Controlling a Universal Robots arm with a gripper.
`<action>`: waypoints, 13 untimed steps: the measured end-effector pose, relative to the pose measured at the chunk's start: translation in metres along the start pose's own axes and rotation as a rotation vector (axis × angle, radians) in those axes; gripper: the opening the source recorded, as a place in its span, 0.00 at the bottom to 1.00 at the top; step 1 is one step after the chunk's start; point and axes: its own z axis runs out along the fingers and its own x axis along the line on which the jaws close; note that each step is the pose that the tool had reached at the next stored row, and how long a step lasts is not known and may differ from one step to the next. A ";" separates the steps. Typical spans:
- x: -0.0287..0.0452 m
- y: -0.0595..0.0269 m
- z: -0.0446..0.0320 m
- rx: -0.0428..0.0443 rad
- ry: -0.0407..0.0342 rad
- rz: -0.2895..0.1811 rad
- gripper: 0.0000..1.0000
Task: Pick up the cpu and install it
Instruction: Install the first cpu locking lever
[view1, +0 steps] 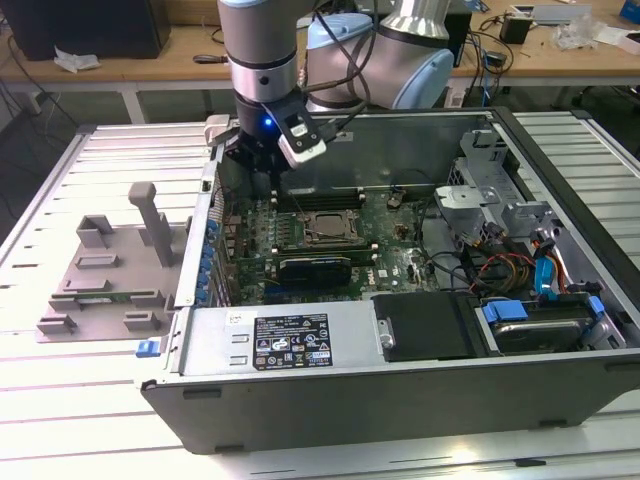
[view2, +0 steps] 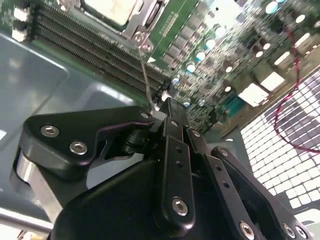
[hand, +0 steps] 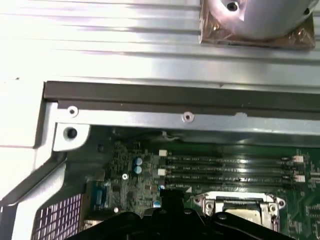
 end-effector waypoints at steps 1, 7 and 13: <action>-0.0005 0.0000 0.0002 -0.0093 -0.0004 0.000 0.11; -0.0232 -0.0020 -0.0001 -0.0095 0.0012 0.000 0.11; -0.0404 -0.0036 -0.0003 -0.0097 0.0027 0.001 0.11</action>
